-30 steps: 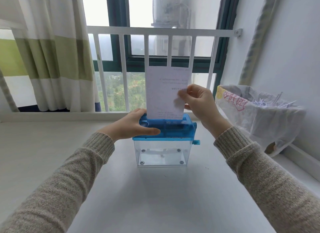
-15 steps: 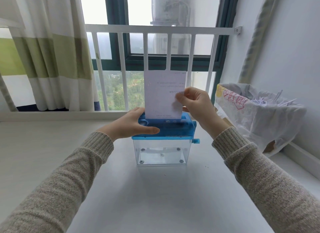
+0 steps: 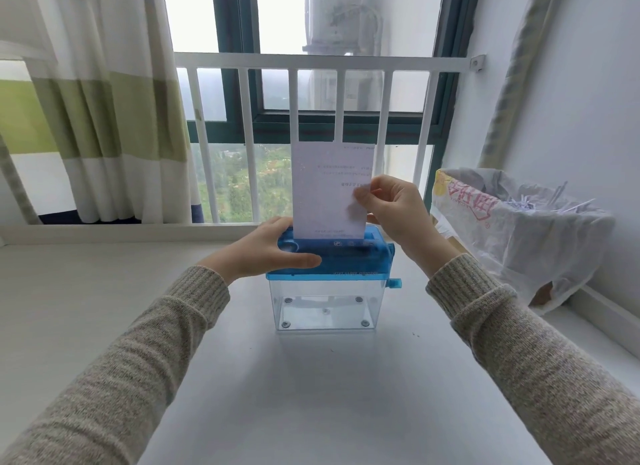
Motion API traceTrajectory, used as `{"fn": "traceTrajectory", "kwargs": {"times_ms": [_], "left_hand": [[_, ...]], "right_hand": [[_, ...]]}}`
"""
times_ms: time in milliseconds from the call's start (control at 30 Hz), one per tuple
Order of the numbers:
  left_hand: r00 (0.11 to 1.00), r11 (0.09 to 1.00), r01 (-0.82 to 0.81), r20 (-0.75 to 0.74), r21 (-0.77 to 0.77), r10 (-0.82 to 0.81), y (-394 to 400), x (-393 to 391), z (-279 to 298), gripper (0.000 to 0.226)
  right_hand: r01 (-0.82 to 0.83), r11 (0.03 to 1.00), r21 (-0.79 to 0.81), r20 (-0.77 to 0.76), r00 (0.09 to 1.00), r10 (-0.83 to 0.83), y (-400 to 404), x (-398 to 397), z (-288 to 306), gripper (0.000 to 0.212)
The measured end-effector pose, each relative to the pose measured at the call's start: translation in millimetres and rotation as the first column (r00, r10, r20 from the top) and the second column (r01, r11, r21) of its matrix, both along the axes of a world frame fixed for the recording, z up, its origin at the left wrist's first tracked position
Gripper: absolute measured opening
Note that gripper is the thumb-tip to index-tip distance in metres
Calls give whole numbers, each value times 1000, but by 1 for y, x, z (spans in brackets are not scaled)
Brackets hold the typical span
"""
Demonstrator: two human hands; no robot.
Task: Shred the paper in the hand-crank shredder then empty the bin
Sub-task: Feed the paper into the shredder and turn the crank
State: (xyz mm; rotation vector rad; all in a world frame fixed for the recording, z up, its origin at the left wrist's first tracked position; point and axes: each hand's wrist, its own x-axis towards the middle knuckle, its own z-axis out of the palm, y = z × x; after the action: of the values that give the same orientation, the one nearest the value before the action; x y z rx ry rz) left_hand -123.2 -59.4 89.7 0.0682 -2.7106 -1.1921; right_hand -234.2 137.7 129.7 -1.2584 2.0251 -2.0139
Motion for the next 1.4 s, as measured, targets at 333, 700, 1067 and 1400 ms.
{"fn": "traceTrajectory", "kwargs": {"times_ms": [333,700,1067,1400], "left_hand": [[967,969,-41,-234,244,100,4,-6,3,61],[942,944,-46,-300,327,150,10,-12,3,7],[934,946,-63,-314,319,169,12,-12,2,8],[929,949,-81,-321,305,183,13,-12,1,7]], "right_hand": [[6,1000,11,-24,1000,-5,1,-1,1,6],[0,1000,9,-24,1000,0,1,-1,0,7],[1,1000,6,-33,999,-1,1,-4,-2,9],[215,976,38,-135,969,-209,32,-21,-28,3]]}}
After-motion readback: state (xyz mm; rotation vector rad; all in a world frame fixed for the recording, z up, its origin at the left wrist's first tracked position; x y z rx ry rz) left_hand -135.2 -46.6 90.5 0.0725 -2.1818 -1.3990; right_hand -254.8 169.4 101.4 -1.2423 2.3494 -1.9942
